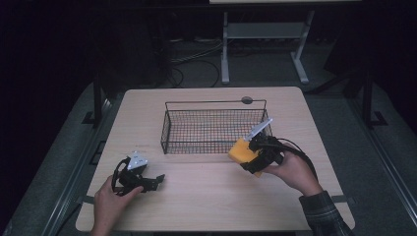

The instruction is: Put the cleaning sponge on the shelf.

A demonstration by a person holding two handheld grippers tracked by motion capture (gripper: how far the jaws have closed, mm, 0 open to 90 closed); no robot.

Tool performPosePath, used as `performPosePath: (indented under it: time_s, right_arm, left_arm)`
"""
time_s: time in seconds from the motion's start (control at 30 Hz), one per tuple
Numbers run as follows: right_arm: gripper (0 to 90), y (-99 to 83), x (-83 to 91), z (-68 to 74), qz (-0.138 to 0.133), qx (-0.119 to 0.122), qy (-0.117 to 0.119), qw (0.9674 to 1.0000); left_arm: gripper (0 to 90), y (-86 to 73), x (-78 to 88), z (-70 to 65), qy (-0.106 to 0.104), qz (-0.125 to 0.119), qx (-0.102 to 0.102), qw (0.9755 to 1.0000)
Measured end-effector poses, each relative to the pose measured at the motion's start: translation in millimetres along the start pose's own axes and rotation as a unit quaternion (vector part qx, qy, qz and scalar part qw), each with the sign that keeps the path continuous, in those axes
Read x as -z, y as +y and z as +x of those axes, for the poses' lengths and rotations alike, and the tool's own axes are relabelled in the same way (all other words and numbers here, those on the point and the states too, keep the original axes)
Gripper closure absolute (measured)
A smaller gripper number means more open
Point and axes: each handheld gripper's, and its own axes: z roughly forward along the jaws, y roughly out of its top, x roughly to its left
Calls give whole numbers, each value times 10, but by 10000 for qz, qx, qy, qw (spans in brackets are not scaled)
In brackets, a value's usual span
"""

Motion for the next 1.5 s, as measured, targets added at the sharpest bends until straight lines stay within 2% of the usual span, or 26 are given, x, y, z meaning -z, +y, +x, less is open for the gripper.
performPosePath:
  time_s: [0.2,0.7,1.2,1.5]
  right_arm:
    - [230,20,29,-86,-4,-103,-57,9999]
    - [230,141,58,-327,-32,-160,-211,9996]
    - [230,281,32,-661,-81,-260,-357,9990]
    - [230,356,-34,-848,-35,-345,-345,9988]
  left_arm:
    - [127,0,0,0,1,0,-1,10000]
    - [127,0,0,0,0,1,-1,10000]
    - [127,0,2,2,-1,12,-13,10000]
    - [127,0,2,0,-5,13,-4,10000]
